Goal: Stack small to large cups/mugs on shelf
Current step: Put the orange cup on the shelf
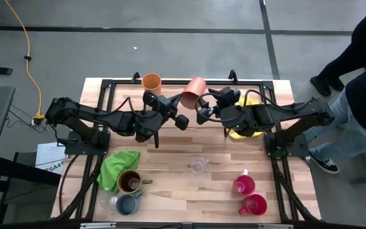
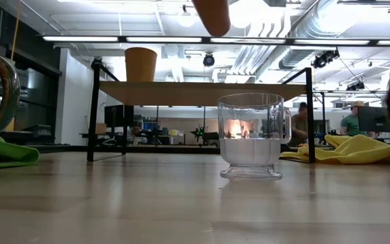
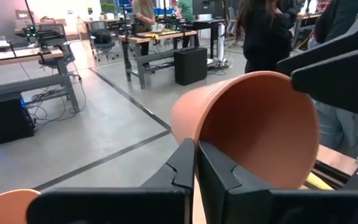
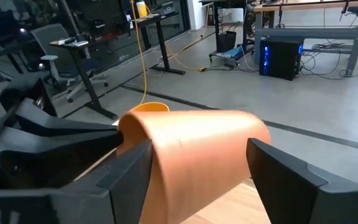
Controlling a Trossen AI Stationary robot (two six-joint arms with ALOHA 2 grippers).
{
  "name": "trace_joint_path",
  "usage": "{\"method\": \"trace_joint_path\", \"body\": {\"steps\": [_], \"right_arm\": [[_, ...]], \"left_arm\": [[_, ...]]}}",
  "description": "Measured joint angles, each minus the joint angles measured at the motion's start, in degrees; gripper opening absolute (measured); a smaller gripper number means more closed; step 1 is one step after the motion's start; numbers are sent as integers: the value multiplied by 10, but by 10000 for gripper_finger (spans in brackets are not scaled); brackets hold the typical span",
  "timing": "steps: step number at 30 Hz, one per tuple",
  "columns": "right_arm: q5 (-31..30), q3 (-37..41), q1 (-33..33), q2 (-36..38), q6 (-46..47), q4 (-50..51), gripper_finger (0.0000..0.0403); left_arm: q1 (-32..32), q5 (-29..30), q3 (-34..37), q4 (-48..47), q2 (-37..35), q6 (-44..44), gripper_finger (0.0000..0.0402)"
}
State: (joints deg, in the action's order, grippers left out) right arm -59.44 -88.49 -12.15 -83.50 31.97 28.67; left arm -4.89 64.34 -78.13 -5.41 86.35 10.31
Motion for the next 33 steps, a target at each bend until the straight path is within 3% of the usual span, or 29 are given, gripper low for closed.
{"method": "trace_joint_path", "body": {"steps": [20, 29, 33], "right_arm": [[-14, 0, -14, 42, -37, -7, 252], [-16, 0, -14, 53, -50, -4, 252], [-16, 0, -14, 53, -50, -2, 252]], "left_arm": [[0, 6, 0, -10, -19, 5, 0], [0, 2, 0, -38, -79, 6, 0], [0, -12, 0, -100, -115, 46, 0]]}}
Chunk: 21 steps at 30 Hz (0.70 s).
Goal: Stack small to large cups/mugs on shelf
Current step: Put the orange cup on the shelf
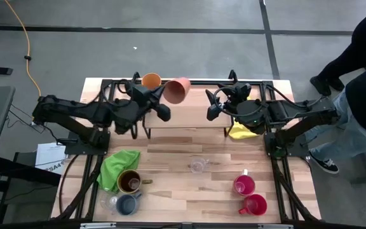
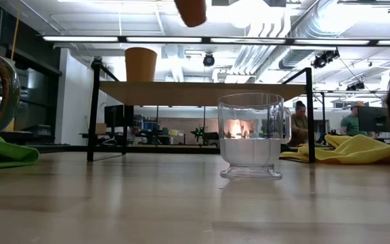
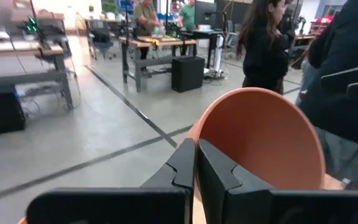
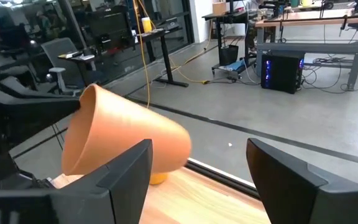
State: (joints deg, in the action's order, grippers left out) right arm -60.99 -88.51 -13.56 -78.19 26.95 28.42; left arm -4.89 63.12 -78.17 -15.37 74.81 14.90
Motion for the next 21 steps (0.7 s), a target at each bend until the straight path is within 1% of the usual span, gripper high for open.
{"method": "trace_joint_path", "body": {"steps": [4, 6, 9, 13, 17, 21], "right_arm": [[0, 0, 0, 0, 0, 0, 252], [0, 0, 0, 0, 0, 0, 252], [0, 0, 0, 0, 0, 0, 252], [0, 0, 0, 0, 0, 0, 252], [1, 0, 0, 0, 0, 0, 252], [1, 0, 0, 0, 0, 0, 252]], "left_arm": [[0, -20, 0, -116, -28, 96, 0], [0, -41, 0, -180, -36, 156, 0], [0, -65, 0, -267, -41, 232, 0], [0, -80, 0, -365, -42, 310, 0], [0, -93, 0, -436, -42, 382, 0], [0, -118, 0, -470, -42, 434, 0]]}}
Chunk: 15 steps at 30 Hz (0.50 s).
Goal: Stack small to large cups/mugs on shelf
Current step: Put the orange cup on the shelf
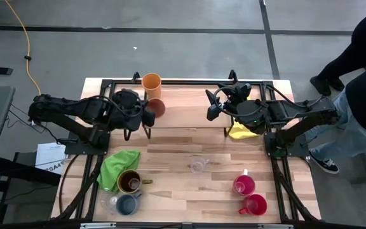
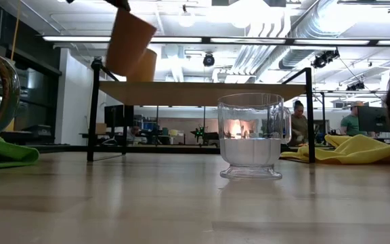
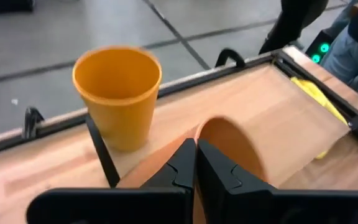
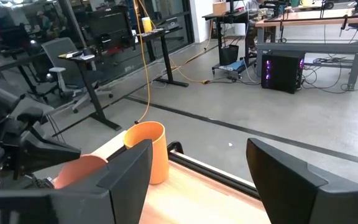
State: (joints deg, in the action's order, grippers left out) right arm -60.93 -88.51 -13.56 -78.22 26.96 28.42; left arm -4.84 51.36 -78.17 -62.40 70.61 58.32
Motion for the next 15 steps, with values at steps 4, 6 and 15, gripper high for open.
{"method": "trace_joint_path", "body": {"steps": [4, 6, 15], "right_arm": [[0, 0, 0, 0, 0, 0, 252], [0, 0, 0, 0, 0, 0, 252], [0, 0, 0, 0, 0, 0, 252]], "left_arm": [[0, -4, 0, 2, 3, 21, 0], [0, -9, 0, 13, 6, 22, 0], [0, -12, 0, 10, 15, 25, 0]]}}
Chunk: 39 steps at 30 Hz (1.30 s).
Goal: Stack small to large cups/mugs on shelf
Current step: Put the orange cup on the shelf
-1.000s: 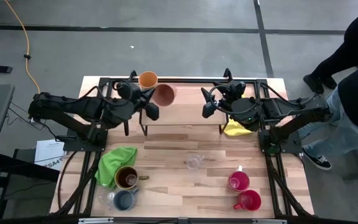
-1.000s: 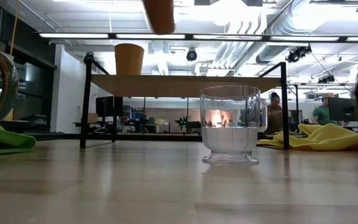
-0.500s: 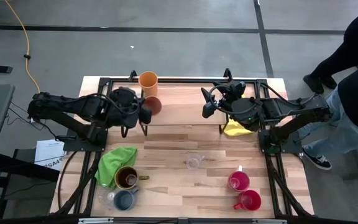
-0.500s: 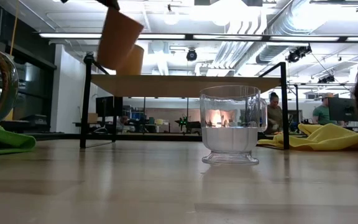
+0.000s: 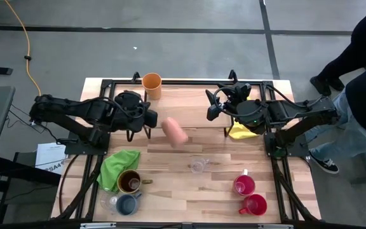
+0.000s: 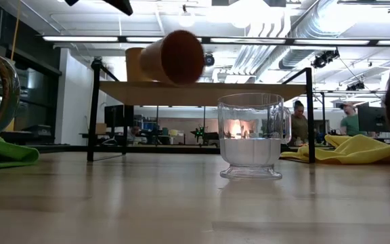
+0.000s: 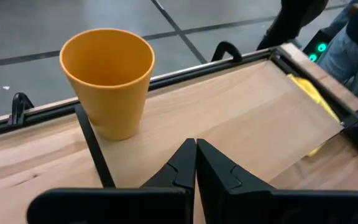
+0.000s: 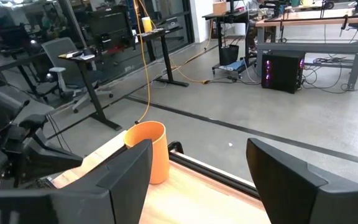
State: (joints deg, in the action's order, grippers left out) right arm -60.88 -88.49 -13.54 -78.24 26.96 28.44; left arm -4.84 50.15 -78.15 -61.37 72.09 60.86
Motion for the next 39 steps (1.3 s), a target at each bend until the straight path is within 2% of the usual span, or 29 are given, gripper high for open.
{"method": "trace_joint_path", "body": {"steps": [3, 7, 14, 16, 18, 21, 24, 28, 31, 35, 39], "right_arm": [[11, 0, 0, 0, 0, 14, 252], [35, 0, 0, 0, 0, 35, 252], [149, 0, 0, 0, -19, 90, 252], [189, 0, 0, 0, -25, 112, 252], [220, 0, 0, 0, -24, 138, 252], [236, 0, 0, 0, -10, 176, 252], [246, 0, 0, 0, 15, 213, 252], [257, 0, 0, 0, 35, 256, 252], [261, 0, 0, 0, 41, 272, 252], [269, 2, 0, 0, 41, 276, 252], [269, 2, 0, 0, 41, 283, 252]], "left_arm": [[0, -4, 0, 3, 0, -16, 0], [-1, -45, 0, 11, 0, -51, 0], [-1, -115, 0, 34, -14, -126, 0], [-1, -155, 0, 49, -19, -156, 0], [-1, -220, 0, 77, -21, -192, 0], [-1, -316, 0, 106, -16, -206, 0], [-7, -367, 0, 119, 2, -201, 0], [-38, -371, 0, 116, 38, -199, 8], [-66, -371, 0, 117, 66, -199, 28], [-99, -362, 4, 124, 88, -180, 78], [-130, -328, 59, 182, 93, -135, 139]]}}
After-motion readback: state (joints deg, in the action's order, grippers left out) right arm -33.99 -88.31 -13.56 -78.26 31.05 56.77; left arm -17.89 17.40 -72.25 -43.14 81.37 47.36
